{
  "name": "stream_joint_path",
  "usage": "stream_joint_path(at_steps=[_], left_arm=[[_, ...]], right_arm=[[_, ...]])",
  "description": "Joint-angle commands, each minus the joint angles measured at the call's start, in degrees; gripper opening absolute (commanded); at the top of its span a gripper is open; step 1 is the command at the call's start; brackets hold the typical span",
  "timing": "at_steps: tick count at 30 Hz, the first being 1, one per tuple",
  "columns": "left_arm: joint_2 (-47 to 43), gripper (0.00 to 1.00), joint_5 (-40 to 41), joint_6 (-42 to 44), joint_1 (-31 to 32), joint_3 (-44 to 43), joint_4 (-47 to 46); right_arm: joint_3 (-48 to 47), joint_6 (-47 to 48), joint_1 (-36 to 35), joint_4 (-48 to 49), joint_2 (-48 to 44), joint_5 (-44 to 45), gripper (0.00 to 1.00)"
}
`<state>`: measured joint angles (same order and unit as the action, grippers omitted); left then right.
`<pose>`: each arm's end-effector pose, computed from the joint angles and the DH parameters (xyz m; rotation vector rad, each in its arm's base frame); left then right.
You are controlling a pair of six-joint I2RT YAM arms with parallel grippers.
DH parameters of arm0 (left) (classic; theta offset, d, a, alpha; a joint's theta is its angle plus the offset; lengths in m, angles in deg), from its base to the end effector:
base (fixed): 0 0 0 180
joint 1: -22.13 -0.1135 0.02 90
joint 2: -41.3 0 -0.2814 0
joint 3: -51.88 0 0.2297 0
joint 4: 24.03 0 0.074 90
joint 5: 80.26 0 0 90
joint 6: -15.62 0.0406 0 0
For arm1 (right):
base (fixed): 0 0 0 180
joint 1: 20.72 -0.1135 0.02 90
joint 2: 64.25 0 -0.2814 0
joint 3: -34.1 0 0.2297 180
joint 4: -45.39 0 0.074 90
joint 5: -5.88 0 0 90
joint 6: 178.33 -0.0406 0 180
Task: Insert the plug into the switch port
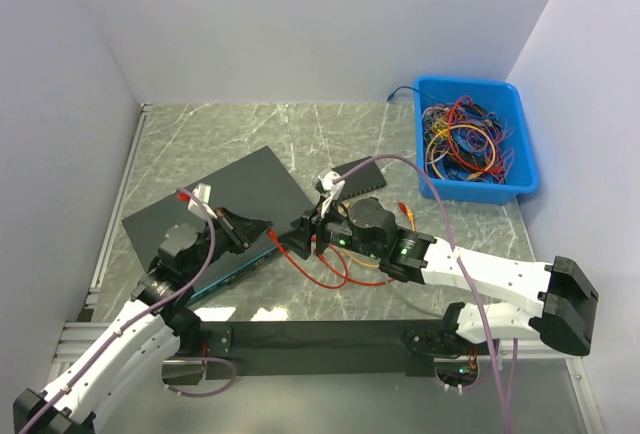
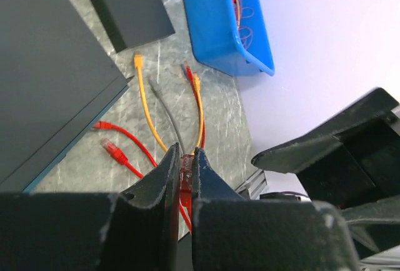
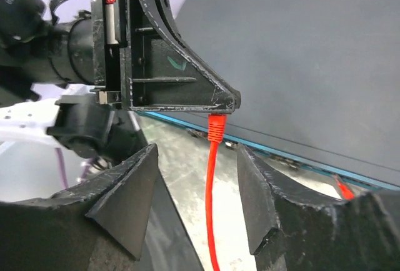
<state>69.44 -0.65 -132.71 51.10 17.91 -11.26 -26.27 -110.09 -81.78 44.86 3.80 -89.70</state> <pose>0.0957 -0.0614 0.2558 -0.3264 1.8366 -1.2590 0.1203 0.2257 0.3275 -0.6969 1.7192 1.1295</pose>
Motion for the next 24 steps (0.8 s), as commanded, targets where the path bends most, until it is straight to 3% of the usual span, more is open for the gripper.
stream_joint_path(at_steps=[1,9,24], left_arm=[[1.12,0.01,2.13,-1.79,-0.06,-2.88,1.14],[1.48,0.01,2.39,-2.67,-0.06,-1.21,0.09],[2.36,0.01,2.92,-2.49,-0.06,-0.68,-0.27]], right_arm=[[-5.03,3.48,-1.6,-5.38,1.99,5.49,0.59],[-11.72,4.88,-2.84,-10.3,11.3,8.57,0.52],[-14.27,4.18,-3.54,-11.09,14.3,9.28,0.4]])
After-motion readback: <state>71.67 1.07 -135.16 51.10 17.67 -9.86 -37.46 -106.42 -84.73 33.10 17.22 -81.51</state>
